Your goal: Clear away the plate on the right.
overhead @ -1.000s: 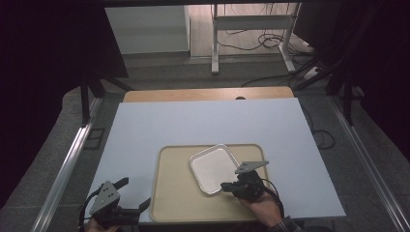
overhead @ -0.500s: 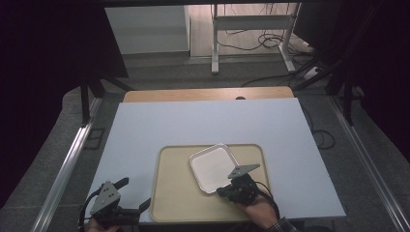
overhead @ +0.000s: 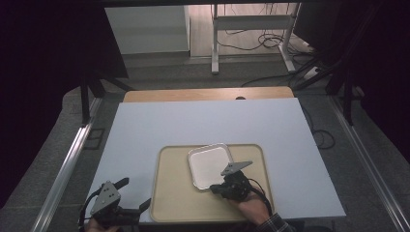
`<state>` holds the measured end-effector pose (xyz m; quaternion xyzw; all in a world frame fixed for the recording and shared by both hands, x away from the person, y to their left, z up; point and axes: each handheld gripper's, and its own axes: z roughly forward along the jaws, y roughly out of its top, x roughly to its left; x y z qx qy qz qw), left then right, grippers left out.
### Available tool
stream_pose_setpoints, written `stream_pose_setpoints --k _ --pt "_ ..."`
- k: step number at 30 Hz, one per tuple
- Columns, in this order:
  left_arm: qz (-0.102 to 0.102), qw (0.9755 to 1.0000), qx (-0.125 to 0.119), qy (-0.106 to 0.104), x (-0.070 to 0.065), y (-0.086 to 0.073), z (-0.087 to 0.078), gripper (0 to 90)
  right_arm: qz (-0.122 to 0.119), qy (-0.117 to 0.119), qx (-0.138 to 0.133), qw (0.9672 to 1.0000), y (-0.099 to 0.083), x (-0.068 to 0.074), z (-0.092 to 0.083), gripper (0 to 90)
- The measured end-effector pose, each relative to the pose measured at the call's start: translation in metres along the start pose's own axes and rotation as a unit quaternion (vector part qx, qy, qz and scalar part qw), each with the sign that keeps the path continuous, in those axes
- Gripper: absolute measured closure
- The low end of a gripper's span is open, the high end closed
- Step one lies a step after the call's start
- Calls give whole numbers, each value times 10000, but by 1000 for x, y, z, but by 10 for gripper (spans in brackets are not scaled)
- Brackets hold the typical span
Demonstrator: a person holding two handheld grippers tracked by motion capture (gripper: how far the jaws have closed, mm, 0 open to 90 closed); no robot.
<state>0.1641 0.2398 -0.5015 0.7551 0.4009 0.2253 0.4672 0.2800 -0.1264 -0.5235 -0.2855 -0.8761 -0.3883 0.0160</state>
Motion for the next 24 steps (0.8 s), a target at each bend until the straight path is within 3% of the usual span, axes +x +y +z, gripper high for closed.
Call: stream_pose_setpoints --k 24 --pt "34 10000 18 8 -1 0 0 0 -41 -106 -158 9998 8 -5 5 899"
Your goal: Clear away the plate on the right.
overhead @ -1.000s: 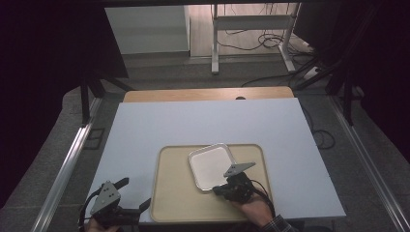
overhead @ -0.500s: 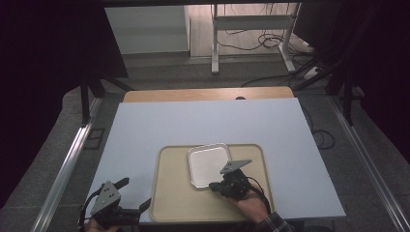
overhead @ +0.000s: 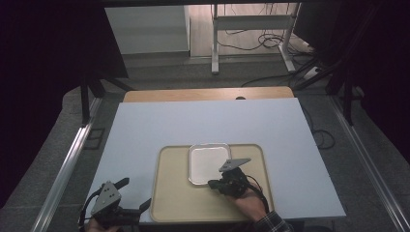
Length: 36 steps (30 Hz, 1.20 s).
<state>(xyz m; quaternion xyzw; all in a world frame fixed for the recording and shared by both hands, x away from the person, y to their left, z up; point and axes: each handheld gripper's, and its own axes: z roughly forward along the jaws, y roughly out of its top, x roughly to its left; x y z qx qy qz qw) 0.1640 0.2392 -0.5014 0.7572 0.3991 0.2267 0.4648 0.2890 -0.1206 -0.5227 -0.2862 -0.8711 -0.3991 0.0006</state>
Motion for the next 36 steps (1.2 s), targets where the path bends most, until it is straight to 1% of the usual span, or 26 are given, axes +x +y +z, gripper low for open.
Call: stream_pose_setpoints --k 1,4,13,16,21,26,30,36 --pt "1 10000 0 0 0 0 0 0 0 -22 -4 10000 0 0 0 899" --pt "5 10000 4 -1 0 0 0 0 18 25 -15 10000 0 -1 1 898" --pt "20 10000 9 4 -1 0 0 0 -11 -9 48 10000 1 3 0 843" --pt "18 10000 6 1 0 0 0 0 36 39 29 10000 1 3 -2 829" --pt "-22 10000 -9 -8 0 0 0 0 1 47 -25 10000 3 4 -6 798" --pt "-22 10000 -3 -14 0 0 0 0 1 -6 -89 10000 4 4 -11 773" --pt "-14 10000 4 -22 0 0 0 1 51 -80 -158 9998 4 1 -17 756" --pt "-10 10000 11 -27 0 0 0 2 71 -204 -259 9994 5 -3 -26 700"
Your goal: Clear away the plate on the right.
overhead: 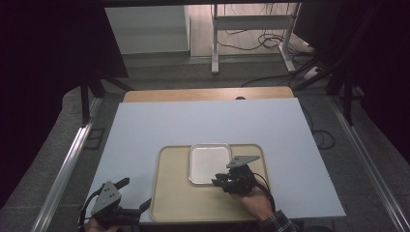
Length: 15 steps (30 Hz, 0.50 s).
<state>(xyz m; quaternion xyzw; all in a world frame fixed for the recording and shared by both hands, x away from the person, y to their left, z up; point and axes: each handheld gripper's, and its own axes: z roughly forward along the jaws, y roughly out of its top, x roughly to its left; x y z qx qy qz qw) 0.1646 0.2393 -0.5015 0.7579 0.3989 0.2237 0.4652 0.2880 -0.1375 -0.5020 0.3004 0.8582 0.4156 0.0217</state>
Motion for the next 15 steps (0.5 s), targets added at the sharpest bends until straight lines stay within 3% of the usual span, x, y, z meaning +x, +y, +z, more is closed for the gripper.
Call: stream_pose_setpoints --k 10,15 --pt "21 10000 20 -1 0 0 0 2 -168 -251 -79 9995 2 -4 -14 593" --pt "31 10000 25 -2 0 0 0 2 -179 -269 -149 9994 4 -5 -20 547"
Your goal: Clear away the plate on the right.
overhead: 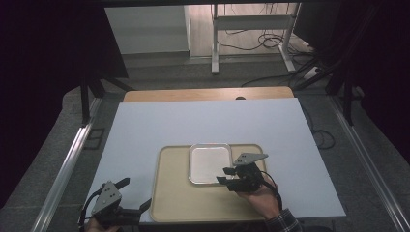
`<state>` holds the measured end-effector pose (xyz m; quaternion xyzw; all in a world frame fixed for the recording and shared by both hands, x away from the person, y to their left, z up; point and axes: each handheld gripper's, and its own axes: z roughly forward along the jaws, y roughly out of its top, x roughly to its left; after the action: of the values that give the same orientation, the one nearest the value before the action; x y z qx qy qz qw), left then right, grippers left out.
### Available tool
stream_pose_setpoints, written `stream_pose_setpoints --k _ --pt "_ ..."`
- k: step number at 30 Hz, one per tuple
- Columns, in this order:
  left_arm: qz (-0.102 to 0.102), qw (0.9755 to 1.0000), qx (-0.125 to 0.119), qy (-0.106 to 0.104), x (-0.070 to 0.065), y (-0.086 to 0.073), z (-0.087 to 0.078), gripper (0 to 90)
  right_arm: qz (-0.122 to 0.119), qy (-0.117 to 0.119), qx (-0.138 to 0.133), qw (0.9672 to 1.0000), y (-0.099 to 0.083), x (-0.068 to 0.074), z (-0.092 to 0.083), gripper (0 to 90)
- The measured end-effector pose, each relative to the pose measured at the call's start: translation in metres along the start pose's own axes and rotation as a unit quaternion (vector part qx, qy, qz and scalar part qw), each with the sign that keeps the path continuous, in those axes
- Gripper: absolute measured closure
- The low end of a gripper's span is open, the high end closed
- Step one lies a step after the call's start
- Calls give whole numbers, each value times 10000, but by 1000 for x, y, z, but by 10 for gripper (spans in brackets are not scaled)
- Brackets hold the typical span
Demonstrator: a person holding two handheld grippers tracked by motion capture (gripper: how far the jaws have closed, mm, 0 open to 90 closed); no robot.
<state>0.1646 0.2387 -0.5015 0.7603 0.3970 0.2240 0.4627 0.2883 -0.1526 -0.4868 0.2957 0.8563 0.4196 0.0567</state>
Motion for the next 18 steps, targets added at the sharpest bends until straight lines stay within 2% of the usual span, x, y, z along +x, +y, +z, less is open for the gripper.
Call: stream_pose_setpoints --k 18 --pt "-15 10000 -5 0 0 0 0 2 -101 -284 -162 9994 -3 -7 -18 406"
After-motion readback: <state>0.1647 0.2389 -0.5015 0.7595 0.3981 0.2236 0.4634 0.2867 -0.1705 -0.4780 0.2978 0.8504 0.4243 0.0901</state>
